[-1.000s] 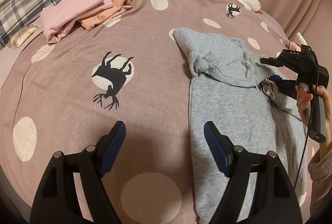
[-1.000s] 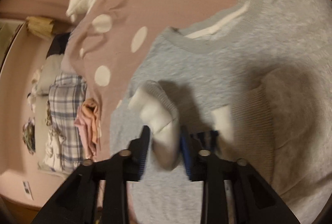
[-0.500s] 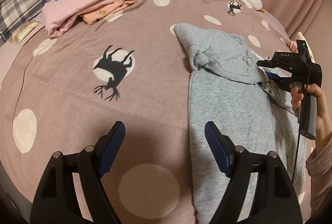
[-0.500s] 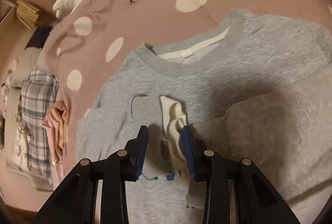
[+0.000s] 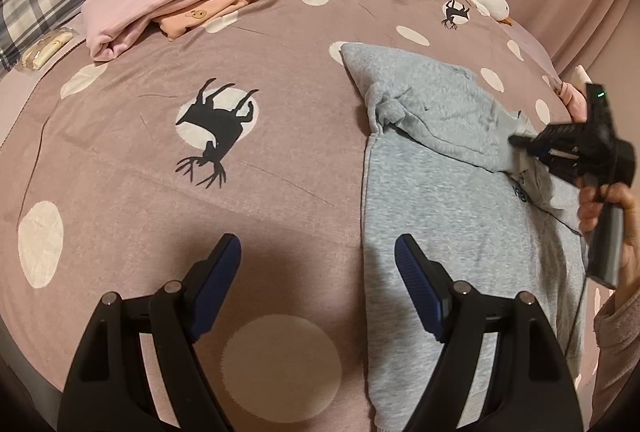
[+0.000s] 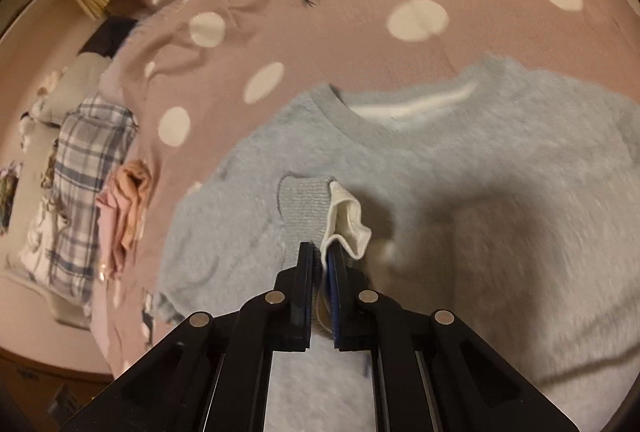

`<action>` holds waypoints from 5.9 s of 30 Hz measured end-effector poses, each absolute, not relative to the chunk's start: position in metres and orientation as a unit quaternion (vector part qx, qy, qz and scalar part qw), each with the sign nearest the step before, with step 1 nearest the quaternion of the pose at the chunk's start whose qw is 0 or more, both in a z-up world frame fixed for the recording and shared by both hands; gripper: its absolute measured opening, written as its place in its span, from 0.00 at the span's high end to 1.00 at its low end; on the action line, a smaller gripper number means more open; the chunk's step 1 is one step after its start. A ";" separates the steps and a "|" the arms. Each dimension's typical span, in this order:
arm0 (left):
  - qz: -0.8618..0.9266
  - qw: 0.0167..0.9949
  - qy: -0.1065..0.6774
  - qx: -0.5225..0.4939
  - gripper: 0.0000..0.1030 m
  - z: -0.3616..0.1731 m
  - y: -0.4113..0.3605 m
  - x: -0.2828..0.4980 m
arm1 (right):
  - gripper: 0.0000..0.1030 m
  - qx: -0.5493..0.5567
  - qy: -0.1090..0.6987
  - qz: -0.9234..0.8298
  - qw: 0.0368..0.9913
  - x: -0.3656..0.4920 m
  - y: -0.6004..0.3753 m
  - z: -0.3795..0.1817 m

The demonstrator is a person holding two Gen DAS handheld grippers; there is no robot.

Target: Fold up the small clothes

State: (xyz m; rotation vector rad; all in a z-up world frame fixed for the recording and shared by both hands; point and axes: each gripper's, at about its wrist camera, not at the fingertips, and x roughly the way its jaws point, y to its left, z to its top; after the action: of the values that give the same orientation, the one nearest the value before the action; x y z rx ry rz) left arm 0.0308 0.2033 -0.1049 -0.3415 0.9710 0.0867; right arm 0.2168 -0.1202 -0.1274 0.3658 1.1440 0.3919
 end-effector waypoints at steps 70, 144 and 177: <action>-0.170 0.793 0.504 -0.296 0.26 -0.133 0.134 -0.012 | 0.45 0.265 0.507 0.200 0.796 0.039 -0.297 -0.167; -0.077 0.696 0.461 -0.546 0.52 -0.144 0.206 0.295 | 0.35 0.559 0.460 0.147 0.674 0.263 -0.315 -0.151; -0.065 0.861 0.492 -0.110 0.68 -0.141 0.142 0.193 | 0.66 -0.002 0.452 0.076 0.889 0.142 -0.246 -0.111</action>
State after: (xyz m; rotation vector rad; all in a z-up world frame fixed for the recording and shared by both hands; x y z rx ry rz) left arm 0.1929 0.1421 -0.1408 -0.2306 1.0322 -0.1363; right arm 0.1417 -0.2457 -0.1115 -0.0038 0.9382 0.1577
